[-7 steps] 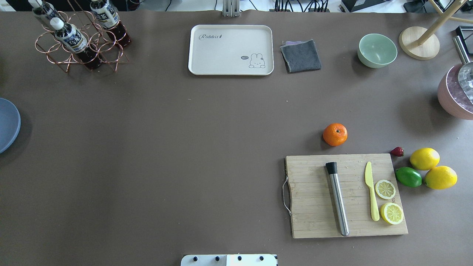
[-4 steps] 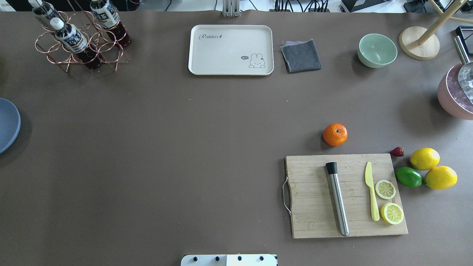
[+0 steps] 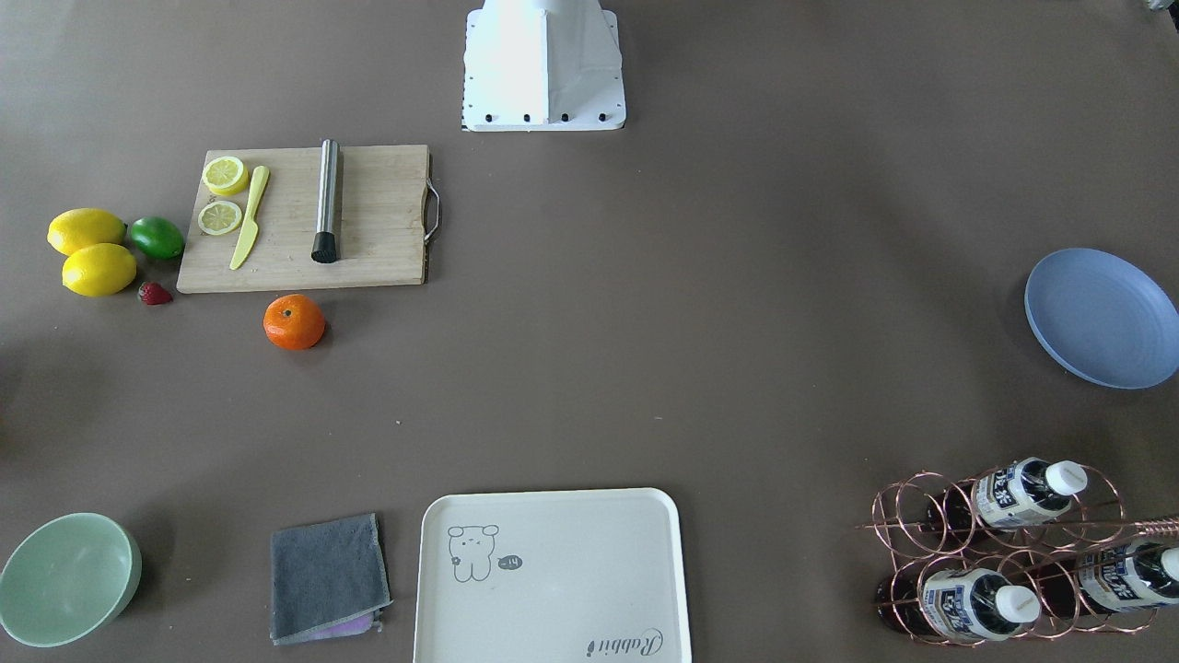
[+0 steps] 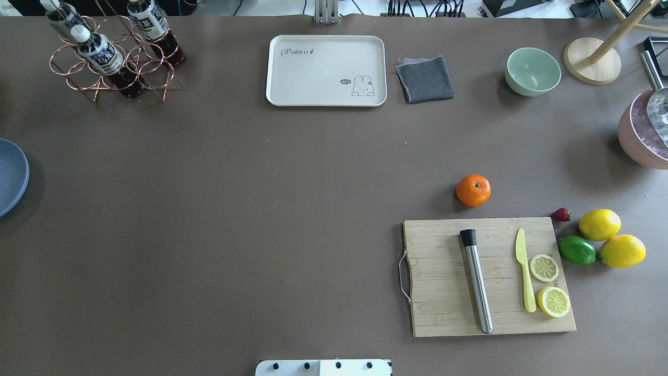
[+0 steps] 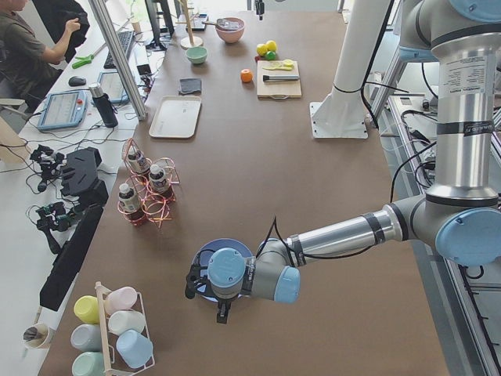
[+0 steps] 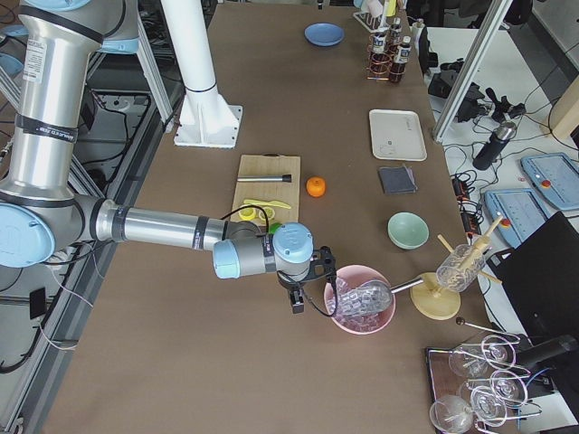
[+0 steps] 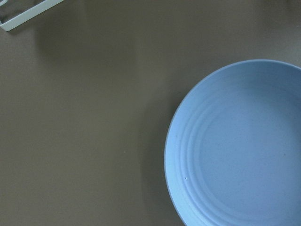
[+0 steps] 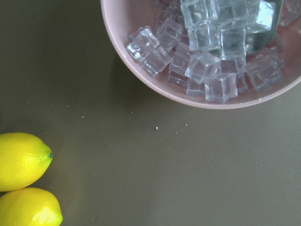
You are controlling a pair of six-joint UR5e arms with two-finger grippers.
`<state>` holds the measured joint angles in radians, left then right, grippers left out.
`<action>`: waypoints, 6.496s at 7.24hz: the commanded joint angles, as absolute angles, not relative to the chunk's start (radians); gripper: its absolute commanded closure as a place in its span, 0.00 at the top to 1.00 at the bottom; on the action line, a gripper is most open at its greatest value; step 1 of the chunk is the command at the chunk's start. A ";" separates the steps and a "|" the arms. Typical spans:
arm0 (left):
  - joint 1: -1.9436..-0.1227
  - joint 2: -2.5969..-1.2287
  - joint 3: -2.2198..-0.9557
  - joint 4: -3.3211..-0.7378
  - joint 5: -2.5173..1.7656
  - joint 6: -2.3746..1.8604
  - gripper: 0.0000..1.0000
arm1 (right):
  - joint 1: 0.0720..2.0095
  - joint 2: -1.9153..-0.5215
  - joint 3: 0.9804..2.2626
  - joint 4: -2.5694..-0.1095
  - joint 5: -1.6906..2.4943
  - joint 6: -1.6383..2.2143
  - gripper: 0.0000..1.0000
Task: Pick orange to plate
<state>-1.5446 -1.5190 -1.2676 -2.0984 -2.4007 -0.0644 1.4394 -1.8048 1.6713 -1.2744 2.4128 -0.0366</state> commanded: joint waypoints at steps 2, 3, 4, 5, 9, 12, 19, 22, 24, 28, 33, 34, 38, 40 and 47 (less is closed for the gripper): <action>-1.451 -1.571 -1.198 -2.188 -2.346 -0.199 0.97 | 1.428 -1.804 1.666 -1.270 2.416 -0.037 1.00; -1.442 -1.571 -1.180 -2.218 -2.318 -0.207 0.97 | 1.430 -1.804 1.666 -1.269 2.418 -0.037 1.00; -1.434 -1.572 -1.158 -2.221 -2.315 -0.207 0.97 | 1.425 -1.802 1.667 -1.269 2.418 -0.035 1.00; -1.430 -1.575 -1.151 -2.227 -2.316 -0.213 0.97 | 1.416 -1.798 1.664 -1.272 2.407 -0.035 1.00; -1.341 -1.609 -1.101 -2.227 -2.319 -0.267 0.89 | 1.407 -1.792 1.649 -1.266 2.413 -0.037 1.00; -1.341 -1.611 -1.089 -2.227 -2.315 -0.265 0.68 | 1.407 -1.792 1.655 -1.266 2.414 -0.035 0.99; -1.344 -1.614 -1.329 -2.221 -2.482 -0.578 0.00 | 1.393 -1.740 1.675 -1.269 2.424 0.003 0.99; -1.136 -1.624 -1.689 -2.221 -2.424 -1.194 0.00 | 1.217 -1.529 1.687 -1.264 2.418 0.362 0.99; -0.879 -1.669 -1.817 -2.221 -2.211 -1.502 0.00 | 1.076 -1.406 1.718 -1.264 2.396 0.580 0.99; -0.551 -1.902 -1.795 -2.102 -1.887 -1.679 0.00 | 0.843 -1.315 1.752 -1.264 2.218 0.826 0.99; -0.430 -1.994 -1.724 -2.112 -1.807 -1.709 0.00 | 0.765 -1.319 1.752 -1.266 2.115 0.882 0.99; -0.428 -1.999 -1.721 -2.112 -1.807 -1.709 0.00 | 0.765 -1.319 1.749 -1.266 2.115 0.884 0.99; -0.405 -2.031 -1.689 -2.112 -1.807 -1.704 0.01 | 0.747 -1.336 1.738 -1.266 2.077 0.887 0.99; -0.405 -2.032 -1.692 -2.111 -1.806 -1.700 0.96 | 0.730 -1.336 1.729 -1.266 2.069 0.888 0.98; -0.411 -2.034 -1.700 -2.109 -1.776 -1.701 0.96 | 0.722 -1.283 1.751 -1.279 2.069 0.913 0.00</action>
